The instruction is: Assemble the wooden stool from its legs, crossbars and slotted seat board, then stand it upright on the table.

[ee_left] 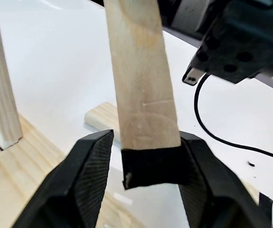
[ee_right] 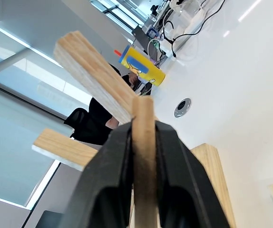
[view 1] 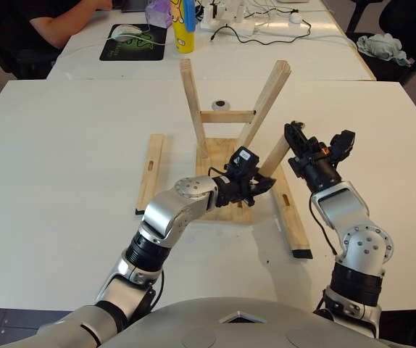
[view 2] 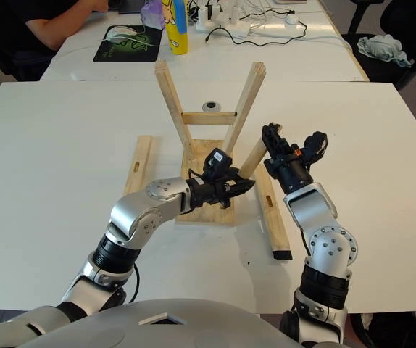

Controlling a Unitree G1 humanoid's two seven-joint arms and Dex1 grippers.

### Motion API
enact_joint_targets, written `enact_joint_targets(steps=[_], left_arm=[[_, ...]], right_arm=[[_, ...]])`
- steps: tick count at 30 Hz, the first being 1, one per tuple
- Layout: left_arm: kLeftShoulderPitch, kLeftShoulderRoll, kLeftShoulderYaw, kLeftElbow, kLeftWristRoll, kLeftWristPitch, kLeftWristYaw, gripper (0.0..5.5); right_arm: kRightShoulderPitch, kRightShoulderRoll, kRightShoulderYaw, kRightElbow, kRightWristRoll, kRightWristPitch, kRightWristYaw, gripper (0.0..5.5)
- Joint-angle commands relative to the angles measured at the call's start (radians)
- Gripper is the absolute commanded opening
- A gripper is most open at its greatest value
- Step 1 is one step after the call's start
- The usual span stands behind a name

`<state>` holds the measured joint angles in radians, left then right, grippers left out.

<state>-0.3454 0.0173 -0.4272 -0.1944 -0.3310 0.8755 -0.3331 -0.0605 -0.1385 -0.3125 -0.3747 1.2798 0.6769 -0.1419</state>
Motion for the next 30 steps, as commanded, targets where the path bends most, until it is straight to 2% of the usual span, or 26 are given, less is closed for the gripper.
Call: enact_joint_targets(steps=[1, 12, 17, 22, 30], left_arm=[[0.009, 0.023, 0.023, 0.021, 0.035, -0.007, 0.018, 2.17], [0.030, 0.054, 0.084, 0.014, 0.050, -0.017, 0.023, 2.17], [0.062, 0.020, 0.107, -0.048, 0.028, -0.094, 0.012, 2.17], [0.173, -0.004, 0.097, -0.169, -0.002, -0.173, 0.006, 2.17], [0.314, -0.006, 0.103, -0.239, 0.023, -0.255, 0.067, 2.17]], right_arm=[[-0.005, -0.048, -0.017, -0.004, 0.051, 0.031, 0.006, 0.44], [0.146, -0.252, -0.025, -0.049, 0.104, 0.153, 0.161, 0.44], [0.192, -0.296, -0.024, -0.090, -0.067, 0.065, 0.274, 0.44], [0.211, -0.352, -0.090, -0.114, -0.112, 0.025, 0.339, 0.44], [0.199, -0.528, -0.180, -0.059, -0.017, 0.165, 0.410, 0.44]])
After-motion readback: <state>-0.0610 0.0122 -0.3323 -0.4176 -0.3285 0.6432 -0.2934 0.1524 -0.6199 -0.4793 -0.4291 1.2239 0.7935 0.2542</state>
